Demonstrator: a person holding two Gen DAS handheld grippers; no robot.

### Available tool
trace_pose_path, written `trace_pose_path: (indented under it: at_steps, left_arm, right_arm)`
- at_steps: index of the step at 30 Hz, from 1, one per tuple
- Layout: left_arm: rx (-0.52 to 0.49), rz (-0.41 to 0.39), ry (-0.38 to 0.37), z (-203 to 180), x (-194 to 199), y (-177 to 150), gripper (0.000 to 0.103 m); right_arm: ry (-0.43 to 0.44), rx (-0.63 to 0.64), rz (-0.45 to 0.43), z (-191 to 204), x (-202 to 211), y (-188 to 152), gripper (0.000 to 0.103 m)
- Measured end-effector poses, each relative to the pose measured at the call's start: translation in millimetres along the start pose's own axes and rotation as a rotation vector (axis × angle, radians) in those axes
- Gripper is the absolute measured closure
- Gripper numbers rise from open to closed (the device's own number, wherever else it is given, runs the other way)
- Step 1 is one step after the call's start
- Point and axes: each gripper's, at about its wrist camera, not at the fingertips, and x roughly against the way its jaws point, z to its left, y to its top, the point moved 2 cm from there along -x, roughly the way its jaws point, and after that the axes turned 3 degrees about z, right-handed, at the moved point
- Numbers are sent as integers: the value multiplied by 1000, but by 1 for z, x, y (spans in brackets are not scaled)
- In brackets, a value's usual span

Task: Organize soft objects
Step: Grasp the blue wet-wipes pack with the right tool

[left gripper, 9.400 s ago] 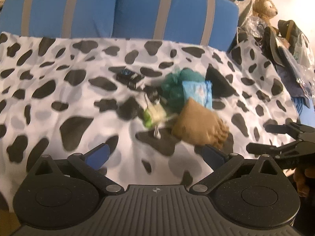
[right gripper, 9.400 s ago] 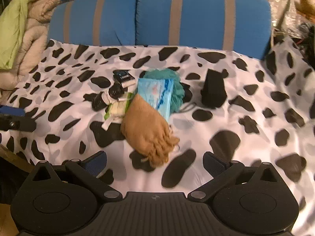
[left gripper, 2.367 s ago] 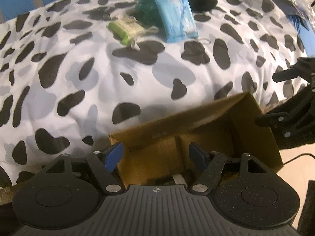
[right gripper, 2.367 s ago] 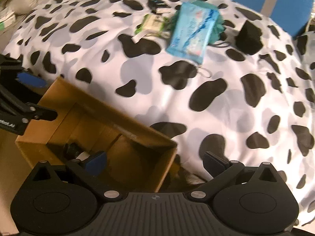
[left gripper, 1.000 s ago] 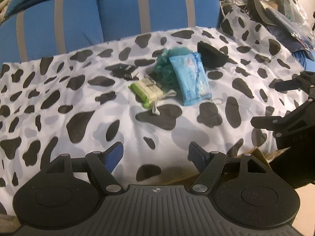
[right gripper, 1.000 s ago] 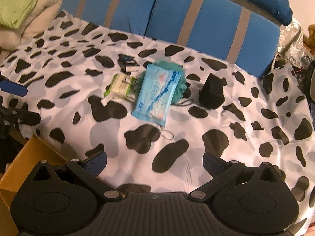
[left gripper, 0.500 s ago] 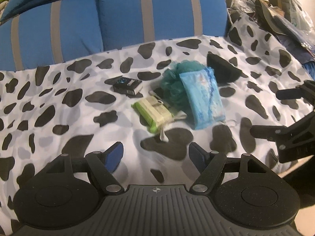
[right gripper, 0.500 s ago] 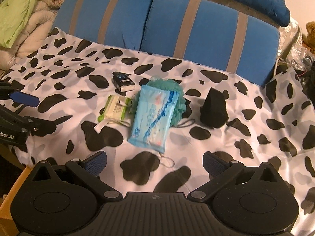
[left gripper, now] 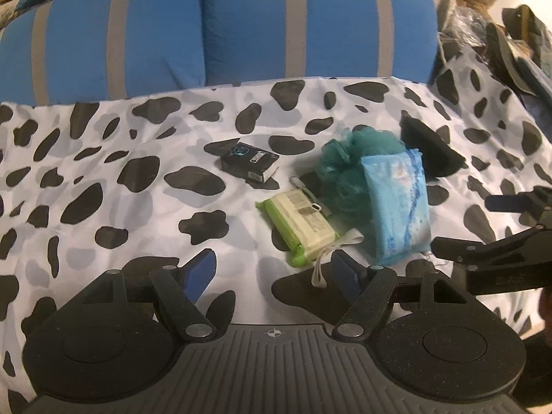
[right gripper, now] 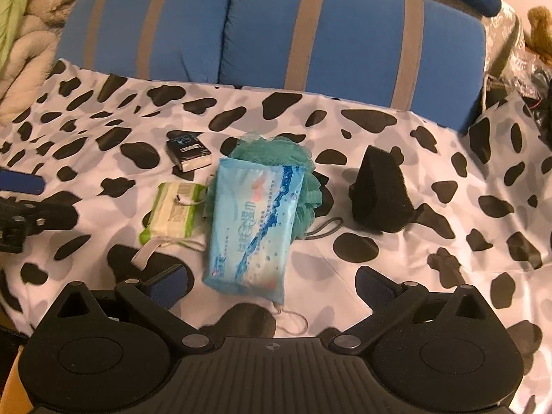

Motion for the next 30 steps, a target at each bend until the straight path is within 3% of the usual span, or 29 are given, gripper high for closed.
trace_pose_path:
  at_steps: [14,27,30]
  left_arm:
    - [15,26,-12,4,-4,1,30]
    - [44,36,-22,8,-4,2,30]
    - [44,40,-23,8,-5,2,30]
  right_arm:
    - [-43,25,-16,17,-37,20,0]
    - [-85,-17,39,30,-82,21,1]
    - [-93,-22,43,32,-85,21,5]
